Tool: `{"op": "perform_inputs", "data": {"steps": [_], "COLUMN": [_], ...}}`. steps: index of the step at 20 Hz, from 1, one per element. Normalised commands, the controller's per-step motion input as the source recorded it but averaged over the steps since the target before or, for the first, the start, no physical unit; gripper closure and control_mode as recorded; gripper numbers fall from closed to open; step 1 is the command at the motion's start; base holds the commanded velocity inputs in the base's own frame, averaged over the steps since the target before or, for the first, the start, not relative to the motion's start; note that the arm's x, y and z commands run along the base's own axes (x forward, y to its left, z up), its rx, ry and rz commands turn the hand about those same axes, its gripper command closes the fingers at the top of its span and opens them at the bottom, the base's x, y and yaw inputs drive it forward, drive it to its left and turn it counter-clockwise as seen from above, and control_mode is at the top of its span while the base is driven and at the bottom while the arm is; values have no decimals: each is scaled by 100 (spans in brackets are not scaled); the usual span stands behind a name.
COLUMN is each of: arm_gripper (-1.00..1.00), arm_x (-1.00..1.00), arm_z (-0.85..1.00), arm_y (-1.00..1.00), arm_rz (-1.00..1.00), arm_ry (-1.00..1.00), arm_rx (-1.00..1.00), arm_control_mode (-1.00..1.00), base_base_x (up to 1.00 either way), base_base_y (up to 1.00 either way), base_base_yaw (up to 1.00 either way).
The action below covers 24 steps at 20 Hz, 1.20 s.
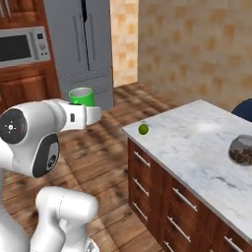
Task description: Open the cabinet directly in front. Then move the liquor and the mug to the dining counter with the jar on it.
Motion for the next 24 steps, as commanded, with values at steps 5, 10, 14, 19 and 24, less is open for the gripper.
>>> {"op": "perform_inputs", "data": {"steps": [5, 10, 14, 19, 24], "arm_gripper": [100, 100, 100, 100, 100], "arm_x": [0, 0, 0, 0, 0], "arm_z": [0, 0, 0, 0, 0], "arm_y": [0, 0, 0, 0, 0], "arm_rz": [0, 0, 0, 0, 0], "arm_ry": [0, 0, 0, 0, 0], "arm_rx": [0, 0, 0, 0, 0], "arm_control_mode": [100, 100, 100, 100, 100], "base_base_x": [87, 61, 13, 31, 53], "base_base_y": [0, 0, 2, 10, 26], "base_base_yaw": [-40, -44, -54, -52, -36]}}
